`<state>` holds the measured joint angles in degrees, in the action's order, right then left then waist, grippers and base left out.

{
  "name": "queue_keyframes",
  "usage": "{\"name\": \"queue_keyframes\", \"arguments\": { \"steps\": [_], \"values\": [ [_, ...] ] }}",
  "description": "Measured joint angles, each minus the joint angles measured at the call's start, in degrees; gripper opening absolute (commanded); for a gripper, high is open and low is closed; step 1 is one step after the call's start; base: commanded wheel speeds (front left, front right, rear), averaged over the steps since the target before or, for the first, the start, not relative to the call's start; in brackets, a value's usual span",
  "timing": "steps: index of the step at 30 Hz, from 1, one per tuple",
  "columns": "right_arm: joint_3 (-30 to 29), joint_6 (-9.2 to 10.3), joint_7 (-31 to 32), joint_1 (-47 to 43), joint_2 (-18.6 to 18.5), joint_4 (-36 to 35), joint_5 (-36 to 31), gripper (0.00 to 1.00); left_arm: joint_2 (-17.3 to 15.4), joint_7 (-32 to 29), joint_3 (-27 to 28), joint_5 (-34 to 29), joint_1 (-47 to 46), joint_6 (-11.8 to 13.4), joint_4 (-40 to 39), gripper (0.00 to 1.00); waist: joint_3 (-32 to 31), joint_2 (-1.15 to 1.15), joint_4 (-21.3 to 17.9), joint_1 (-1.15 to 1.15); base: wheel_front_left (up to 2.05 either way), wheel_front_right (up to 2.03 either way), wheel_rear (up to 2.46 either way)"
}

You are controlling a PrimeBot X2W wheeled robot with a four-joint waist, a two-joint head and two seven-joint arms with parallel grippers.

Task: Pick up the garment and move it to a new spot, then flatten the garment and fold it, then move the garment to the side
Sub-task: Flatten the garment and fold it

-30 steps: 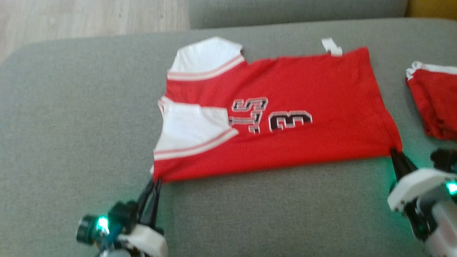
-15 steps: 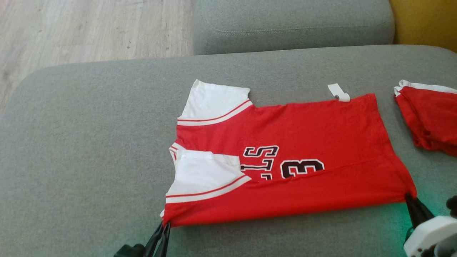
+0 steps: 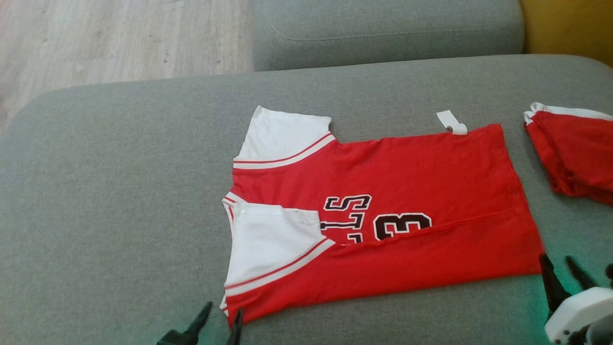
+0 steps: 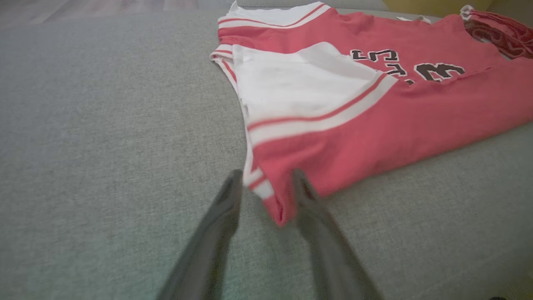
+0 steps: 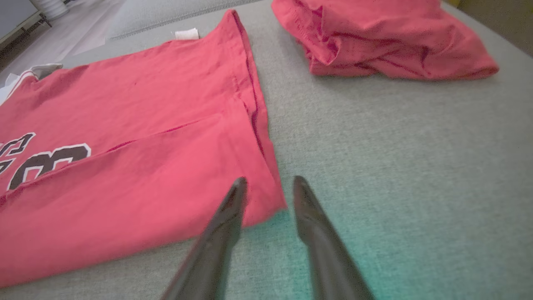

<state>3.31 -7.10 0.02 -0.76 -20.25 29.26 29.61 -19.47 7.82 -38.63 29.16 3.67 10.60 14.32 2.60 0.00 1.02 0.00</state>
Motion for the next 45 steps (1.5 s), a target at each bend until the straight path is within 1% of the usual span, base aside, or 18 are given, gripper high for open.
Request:
{"name": "queue_keyframes", "arguments": {
  "steps": [4, 5, 8, 9, 11, 12, 14, 16, 17, 18, 20, 22, 26, 29, 32, 37, 41, 45],
  "values": [
    [-2.1, 0.00, 0.0, -1.2, 0.0, -3.7, -1.5, 1.00, -1.0, -0.2, 0.0, -0.5, -0.5, 0.1, -1.3, 1.00, 0.7, 0.00, -0.3, 0.00, 0.00, 0.00, 0.00],
    [-2.4, 0.00, 0.1, -1.2, 0.3, -6.2, -2.3, 1.00, -1.7, -0.4, 0.4, -0.6, -1.9, 0.1, -2.9, 1.00, 1.4, 0.00, -0.5, 0.00, 0.00, 0.00, 0.00],
    [-2.7, 0.00, 0.6, -1.1, 1.1, -10.1, -3.4, 1.00, -3.7, -2.0, 1.6, -1.5, -6.4, -0.1, -5.2, 1.00, 2.8, 0.00, -0.6, 0.00, 0.00, 0.00, 0.00],
    [-2.8, 0.00, 0.9, -1.0, 1.4, -11.4, -3.8, 1.00, -4.6, -2.9, 1.8, -1.9, -8.8, -0.9, -5.7, 1.00, 3.4, 0.00, -0.7, 0.00, 0.00, 0.00, 0.00],
    [-2.8, 0.00, 1.7, -0.8, 1.7, -13.7, -4.7, 1.00, -6.5, -5.2, 2.2, -2.9, -14.7, -2.6, -6.6, 1.00, 4.8, 0.00, -0.8, 0.00, 0.00, 0.00, 0.00],
    [-2.8, 0.00, 2.1, -0.6, 1.7, -14.8, -5.2, 1.00, -6.9, -6.5, 3.0, -2.7, -17.9, -4.1, -6.8, 1.00, 5.6, 0.00, -0.8, 0.00, 0.00, 0.00, 0.00],
    [-2.7, 0.00, 2.9, 0.5, 1.9, -17.0, -5.7, 1.00, -7.3, -10.1, 3.9, -0.4, -25.1, -7.9, -6.3, 1.00, 7.4, 0.00, -1.1, 0.01, 0.00, 0.00, 0.00],
    [-2.4, 0.00, 3.5, 2.1, 2.1, -19.1, -6.1, 1.00, -8.1, -14.6, 3.9, 1.3, -32.3, -12.3, -3.8, 1.00, 9.3, 0.00, -1.5, 0.01, 0.00, 0.00, 0.00],
    [-2.1, 0.00, 3.6, 2.9, 2.1, -20.1, -6.1, 1.00, -8.3, -16.5, 4.1, 2.4, -35.5, -14.0, -2.2, 1.00, 10.3, 0.00, -1.8, 0.01, 0.00, 0.00, 0.00],
    [-2.1, 0.00, 3.6, 2.9, 2.1, -20.1, -6.1, 1.00, -8.3, -16.5, 4.1, 2.4, -35.5, -14.0, -2.2, 1.00, 10.3, 0.00, -1.8, 0.01, 0.00, 0.00, 0.00],
    [-1.6, 0.00, 4.3, 4.8, 2.1, -21.5, -6.6, 1.00, -8.8, -20.9, 3.9, 3.7, -41.8, -16.0, 1.6, 1.00, 12.3, 0.00, -2.5, 0.02, 0.00, 0.00, 0.00],
    [-1.1, 0.00, 5.1, 6.4, 2.2, -22.2, -6.9, 1.00, -9.6, -25.8, 3.0, 4.6, -47.5, -17.2, 5.3, 1.00, 14.3, 0.00, -3.5, 0.02, 0.00, 0.00, 0.00],
    [-0.6, 0.00, 5.3, 8.1, 2.2, -22.8, -7.4, 1.00, -9.8, -34.3, 0.0, 7.2, -57.1, -17.8, 11.1, 1.00, 18.0, 0.00, -6.0, 0.02, 0.00, 0.00, 0.00],
    [-0.2, 0.00, 5.3, 9.2, 2.6, -22.7, -7.5, 1.00, -9.9, -37.9, -1.6, 7.5, -62.7, -18.2, 16.0, 1.00, 20.5, 0.00, -8.0, 0.02, 0.00, 0.00, 0.00],
    [0.0, 0.00, 4.7, 10.6, 3.4, -22.6, -7.5, 1.00, -10.3, -40.7, -2.5, 7.1, -66.3, -18.2, 20.4, 1.00, 22.6, 0.00, -10.2, 0.01, 0.00, 0.00, 0.00],
    [0.3, 0.00, 3.0, 11.8, 4.0, -20.6, -7.5, 1.00, -10.6, -43.1, -4.4, 8.2, -67.9, -18.2, 24.3, 1.00, 24.9, 0.00, -13.6, 0.01, 0.00, 0.00, 0.00],
    [0.7, 0.00, 1.9, 11.8, 4.7, -19.1, -7.5, 1.00, -11.2, -43.5, -5.8, 9.9, -67.9, -18.2, 24.5, 1.00, 25.6, 0.00, -15.4, 0.01, 0.00, 0.00, 0.00],
    [1.0, 0.00, 1.0, 11.8, 5.1, -18.2, -7.5, 1.00, -12.8, -43.5, -7.4, 11.2, -68.0, -18.2, 24.4, 1.00, 25.6, 0.00, -16.3, 0.00, 0.00, 0.00, 0.00]
  ]
}}
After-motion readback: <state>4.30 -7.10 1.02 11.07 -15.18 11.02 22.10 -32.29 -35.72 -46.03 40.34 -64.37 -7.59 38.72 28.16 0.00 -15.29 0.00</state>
